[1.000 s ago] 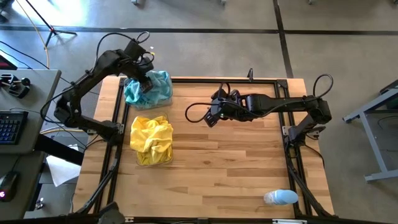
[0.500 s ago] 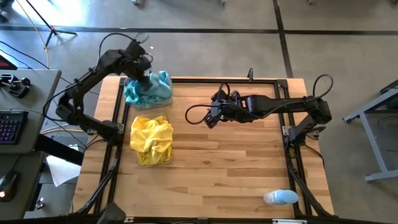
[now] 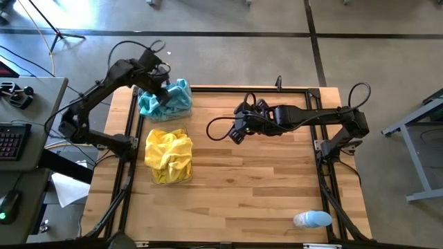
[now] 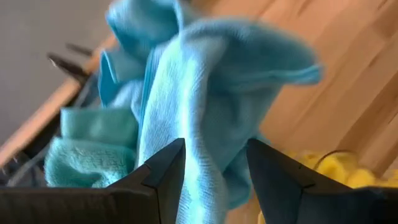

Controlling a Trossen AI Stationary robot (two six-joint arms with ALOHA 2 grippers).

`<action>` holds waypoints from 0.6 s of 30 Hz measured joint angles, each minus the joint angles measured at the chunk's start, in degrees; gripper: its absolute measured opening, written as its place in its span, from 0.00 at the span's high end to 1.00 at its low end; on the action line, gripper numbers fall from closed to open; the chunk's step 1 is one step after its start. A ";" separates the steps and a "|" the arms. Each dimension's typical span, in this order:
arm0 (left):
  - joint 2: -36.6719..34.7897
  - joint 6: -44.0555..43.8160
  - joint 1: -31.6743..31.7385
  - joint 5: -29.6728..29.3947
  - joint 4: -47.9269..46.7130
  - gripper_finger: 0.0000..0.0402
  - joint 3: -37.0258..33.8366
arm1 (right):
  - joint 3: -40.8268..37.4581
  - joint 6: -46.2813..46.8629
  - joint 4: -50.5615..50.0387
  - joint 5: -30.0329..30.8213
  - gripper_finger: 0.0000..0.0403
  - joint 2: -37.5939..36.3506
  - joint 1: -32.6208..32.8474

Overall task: Sort microfiber towel by color & place in baskets
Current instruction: Put the blue microfiber cloth into the top transparent bin

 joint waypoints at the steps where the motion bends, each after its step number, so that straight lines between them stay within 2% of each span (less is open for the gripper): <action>1: -1.24 -0.30 -0.05 0.14 0.70 0.60 0.03 | 0.00 -0.51 -0.47 0.00 0.41 0.00 0.00; 9: -9.62 -3.45 -1.91 1.86 5.37 0.60 0.12 | 0.00 -1.55 -3.30 0.00 0.41 0.00 0.00; 18: -10.78 -5.54 -3.59 1.65 7.51 0.60 -4.54 | 0.00 -4.00 -3.24 0.00 0.41 0.00 -0.76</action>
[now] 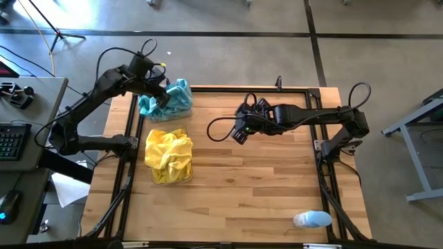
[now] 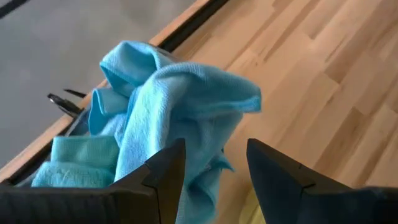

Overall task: Sort microfiber towel by color & place in baskets
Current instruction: Put the blue microfiber cloth into the top transparent bin

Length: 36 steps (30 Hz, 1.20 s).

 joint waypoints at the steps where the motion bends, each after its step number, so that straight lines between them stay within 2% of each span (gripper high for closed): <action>1: 0.18 -0.34 0.00 -0.02 0.82 0.60 -0.65 | 0.00 0.00 0.00 0.00 0.41 0.00 -0.12; 12: 2.37 1.00 0.02 -0.32 5.09 0.60 -6.47 | 0.00 0.24 1.11 0.00 0.41 0.00 -0.55; 15: 3.79 1.45 0.07 -4.82 5.33 0.60 -6.89 | 0.00 0.24 1.53 0.00 0.41 0.00 -0.55; 17: 5.64 0.77 0.58 -8.35 4.74 0.60 -6.91 | 0.00 0.52 1.59 0.02 0.41 0.00 -0.55; 19: 8.00 0.78 1.24 -9.21 3.98 0.60 -6.91 | 0.00 1.12 1.70 0.03 0.41 0.00 -0.61; 30: 24.96 1.11 2.93 -9.22 5.11 0.60 -6.81 | 0.00 1.85 1.77 1.33 0.41 0.00 -2.02; 36: 28.10 0.98 2.91 -9.22 6.59 0.60 -6.67 | 0.00 1.92 1.77 1.35 0.41 0.00 -2.06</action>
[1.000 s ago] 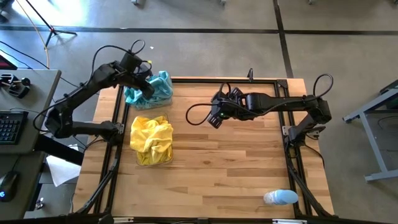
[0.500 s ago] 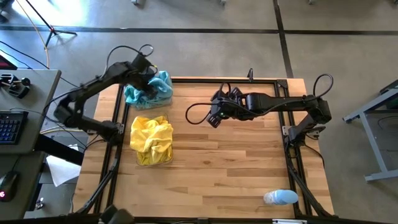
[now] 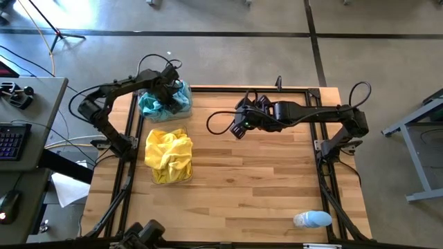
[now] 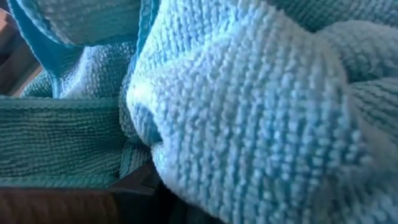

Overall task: Sort microfiber towel by color & place in baskets
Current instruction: Put the blue microfiber cloth into the top transparent bin, then return to Home Position

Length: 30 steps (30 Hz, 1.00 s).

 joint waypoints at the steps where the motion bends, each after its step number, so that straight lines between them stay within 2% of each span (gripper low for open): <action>1: -0.36 0.08 0.00 0.02 0.14 0.60 -0.06 | 0.00 0.00 0.00 -0.02 0.41 0.00 0.00; 6: -4.94 0.69 0.00 -0.09 -0.40 0.60 -0.22 | 0.00 -0.07 0.00 -0.02 0.41 0.00 0.00; 19: -23.46 -2.69 -0.14 -0.35 -2.38 0.60 -0.22 | 0.00 -0.55 0.00 -0.04 0.41 0.00 -1.24; 24: -29.64 -5.57 -0.86 5.91 -2.05 0.60 -0.24 | 0.00 1.18 0.00 -0.50 0.41 0.00 -1.53; 27: -32.81 -4.46 -4.17 6.52 -0.72 0.64 -0.22 | 0.00 0.94 0.00 -0.64 0.41 0.00 -1.49; 30: -34.93 -2.88 -8.25 6.04 1.91 0.76 -0.22 | 0.00 0.92 0.00 -0.78 0.41 0.00 -1.49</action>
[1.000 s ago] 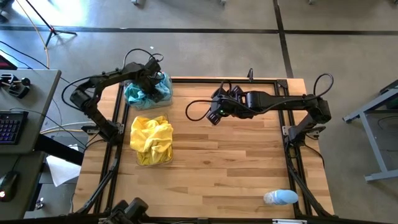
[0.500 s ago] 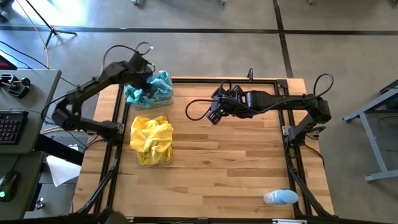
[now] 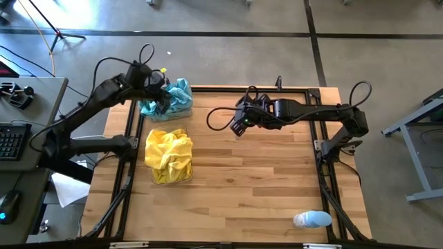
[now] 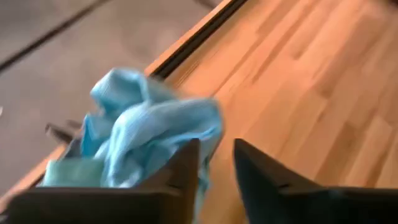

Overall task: Sort microfiber towel by color & place in baskets
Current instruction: Return to Home Position

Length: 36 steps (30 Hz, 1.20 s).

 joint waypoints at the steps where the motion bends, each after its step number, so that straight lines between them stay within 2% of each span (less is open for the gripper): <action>1: -0.48 -0.16 -1.30 -0.11 0.90 0.82 0.00 | 0.00 0.00 0.00 0.01 0.41 0.00 -0.02; 3: -1.42 -0.64 -3.98 -0.16 2.82 0.94 0.00 | 0.00 -0.03 -0.09 0.02 0.41 0.00 -0.02; 4: -1.84 -1.04 -5.29 -0.24 3.92 0.97 0.00 | 0.00 -0.29 -0.47 0.02 0.41 0.00 -0.02; 9: -3.58 0.81 -11.81 0.17 6.43 0.99 0.00 | -0.01 -9.90 -5.99 -1.03 0.41 0.00 -0.02; 12: -4.87 0.91 -16.47 0.57 9.31 1.00 -1.25 | -0.02 -10.11 -8.18 -1.09 0.41 0.00 0.00; 16: -8.15 -0.85 -22.76 4.01 19.30 1.00 -9.40 | -0.02 -10.17 -8.78 -3.20 0.41 0.00 0.03; 21: -14.78 -6.38 -28.23 4.21 34.51 1.00 -23.41 | -0.02 -8.56 -8.76 -3.52 0.41 0.00 0.03; 25: -22.72 -11.69 -31.47 3.90 44.50 1.00 -32.18 | -0.02 -8.57 -8.79 -3.54 0.41 0.00 0.03; 28: -28.27 -13.88 -32.99 2.78 45.85 1.00 -36.74 | -0.02 -8.57 -8.71 -3.54 0.41 0.00 0.01; 30: -30.82 -12.31 -33.56 2.68 45.16 1.00 -39.31 | -0.02 -8.57 -8.36 -3.51 0.41 0.00 0.00; 33: -32.85 -7.12 -33.60 2.66 41.49 1.00 -40.66 | -0.02 -8.57 -8.11 -3.13 0.41 0.00 0.00; 36: -33.33 -5.70 -33.93 3.58 40.90 1.00 -41.34 | -0.02 -8.37 -7.88 -3.01 0.41 0.00 -0.01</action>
